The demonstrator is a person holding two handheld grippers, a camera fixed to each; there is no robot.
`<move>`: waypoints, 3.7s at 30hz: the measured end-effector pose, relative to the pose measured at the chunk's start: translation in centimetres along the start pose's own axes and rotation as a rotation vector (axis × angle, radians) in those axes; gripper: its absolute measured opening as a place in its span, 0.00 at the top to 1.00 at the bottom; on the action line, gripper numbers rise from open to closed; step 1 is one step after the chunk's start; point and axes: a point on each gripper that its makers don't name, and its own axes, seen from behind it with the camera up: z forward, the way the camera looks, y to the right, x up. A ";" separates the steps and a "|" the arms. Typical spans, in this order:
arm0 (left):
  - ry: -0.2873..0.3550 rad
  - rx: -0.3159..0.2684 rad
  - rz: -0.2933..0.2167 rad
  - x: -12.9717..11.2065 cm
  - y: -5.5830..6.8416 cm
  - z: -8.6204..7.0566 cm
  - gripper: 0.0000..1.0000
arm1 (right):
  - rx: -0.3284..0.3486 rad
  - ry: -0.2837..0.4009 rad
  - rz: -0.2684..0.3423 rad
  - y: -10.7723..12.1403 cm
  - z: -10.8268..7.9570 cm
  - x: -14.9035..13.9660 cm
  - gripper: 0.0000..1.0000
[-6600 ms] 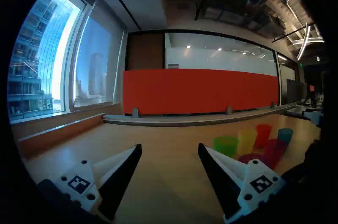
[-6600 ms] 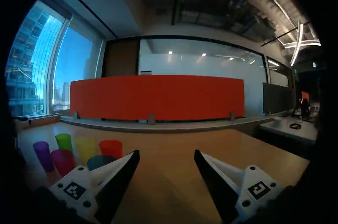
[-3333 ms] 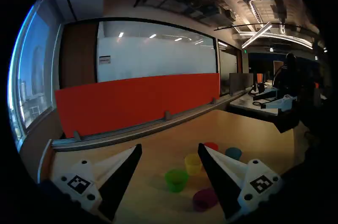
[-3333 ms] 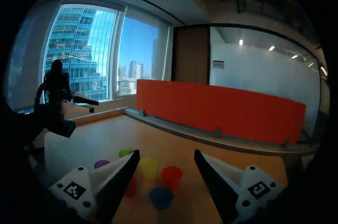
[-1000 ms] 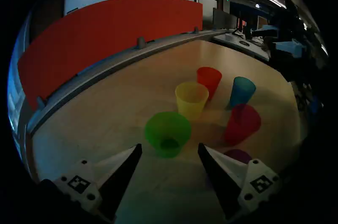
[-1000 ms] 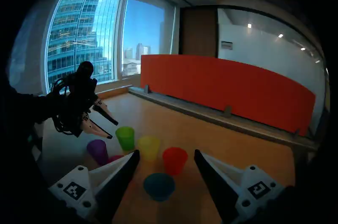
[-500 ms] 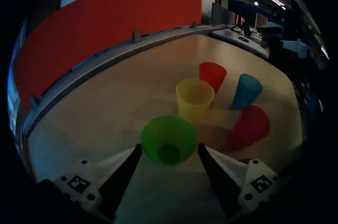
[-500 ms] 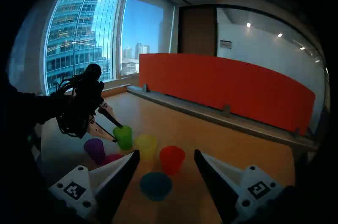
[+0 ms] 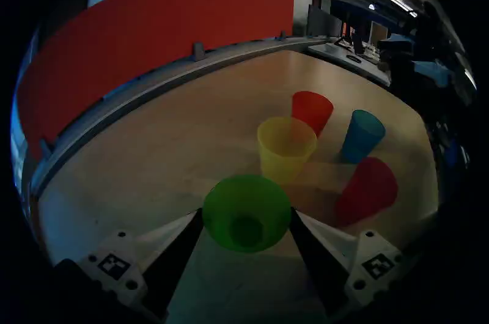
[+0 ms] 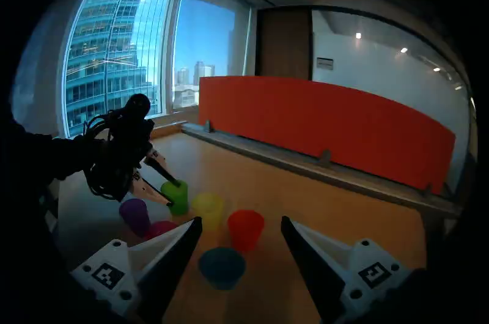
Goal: Pour water
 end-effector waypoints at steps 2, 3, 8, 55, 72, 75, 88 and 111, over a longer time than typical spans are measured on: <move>0.001 0.006 -0.002 0.0 -0.1 0.0 0.05 | 0.001 0.000 0.000 0.0 0.0 0.0 0.00; 0.002 0.009 -0.002 0.0 -0.2 0.0 0.09 | 0.001 0.000 -0.001 0.0 0.0 0.1 0.00; 0.003 0.016 0.010 -0.1 -0.3 -0.2 0.12 | 0.000 0.000 -0.005 -0.1 -0.1 0.1 0.00; 0.416 0.081 -0.004 12.6 2.6 -14.3 0.12 | -0.024 -0.001 -0.008 -0.5 -1.2 -0.7 0.00; 0.586 0.075 -0.036 16.5 4.5 -18.0 0.12 | -0.020 -0.007 -0.003 -0.7 -1.1 -1.8 0.00; 0.605 0.072 -0.028 16.7 4.9 -18.3 0.12 | -0.020 -0.010 -0.004 -0.6 -1.0 -1.9 0.00; 0.621 0.072 -0.013 16.3 5.7 -18.6 0.12 | -0.003 -0.028 -0.012 -0.8 -0.2 -3.0 0.00; 0.634 0.082 0.014 15.6 7.3 -19.5 0.12 | 0.085 -0.162 -0.029 -2.2 3.1 -9.7 0.00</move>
